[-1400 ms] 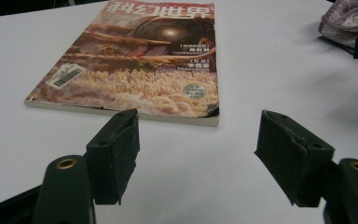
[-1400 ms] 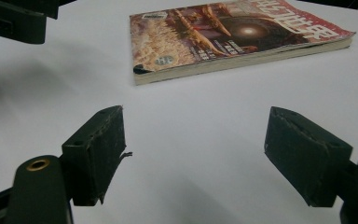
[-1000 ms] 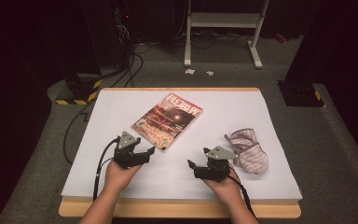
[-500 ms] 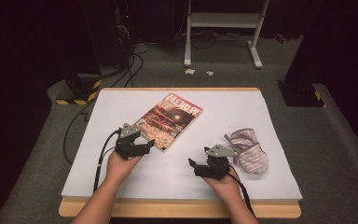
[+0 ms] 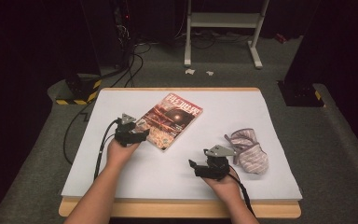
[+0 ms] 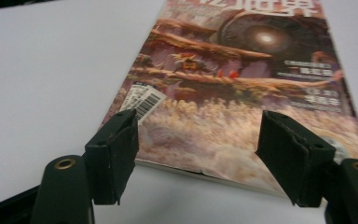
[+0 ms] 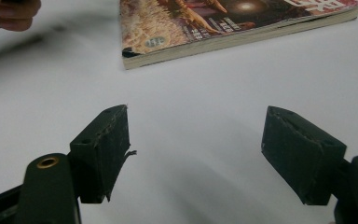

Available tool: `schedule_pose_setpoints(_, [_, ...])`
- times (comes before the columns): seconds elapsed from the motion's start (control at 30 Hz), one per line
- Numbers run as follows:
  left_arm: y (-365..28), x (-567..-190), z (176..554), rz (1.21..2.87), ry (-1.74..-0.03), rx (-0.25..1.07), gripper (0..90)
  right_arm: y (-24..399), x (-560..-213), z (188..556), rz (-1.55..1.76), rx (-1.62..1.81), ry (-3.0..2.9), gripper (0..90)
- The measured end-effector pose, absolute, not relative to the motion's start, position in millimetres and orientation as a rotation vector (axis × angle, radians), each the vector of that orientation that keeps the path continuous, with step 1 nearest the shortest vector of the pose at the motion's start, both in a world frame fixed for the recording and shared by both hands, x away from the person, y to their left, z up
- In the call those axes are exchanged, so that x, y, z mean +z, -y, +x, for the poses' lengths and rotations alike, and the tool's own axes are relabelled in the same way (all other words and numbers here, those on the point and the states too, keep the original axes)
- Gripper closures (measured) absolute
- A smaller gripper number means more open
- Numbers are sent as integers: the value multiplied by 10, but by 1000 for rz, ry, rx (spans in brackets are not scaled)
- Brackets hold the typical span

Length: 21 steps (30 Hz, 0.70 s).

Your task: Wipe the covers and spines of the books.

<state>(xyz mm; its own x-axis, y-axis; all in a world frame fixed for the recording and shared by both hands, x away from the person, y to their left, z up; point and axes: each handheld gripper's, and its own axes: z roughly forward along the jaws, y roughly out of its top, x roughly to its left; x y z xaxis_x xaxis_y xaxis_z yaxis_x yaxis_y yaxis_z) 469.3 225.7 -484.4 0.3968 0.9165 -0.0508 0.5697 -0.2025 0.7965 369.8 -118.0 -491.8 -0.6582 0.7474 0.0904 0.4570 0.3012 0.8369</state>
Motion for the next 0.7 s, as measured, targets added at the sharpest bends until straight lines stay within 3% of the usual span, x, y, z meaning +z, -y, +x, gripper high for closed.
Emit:
schedule_pose_setpoints(0.1, [-2276,-4899,4810,1889,-1291,601,291,1194,-4917,3705,1104,1294,-2263,231])
schedule_pose_setpoints(0.37, [-2455,-5053,5066,1875,-1410,523,287,1183,-4925,3694,1099,1286,-2277,231])
schedule_pose_setpoints(0.7, [-2391,-5027,4974,1914,-1385,503,330,1166,-4931,3701,1111,1291,-2278,237])
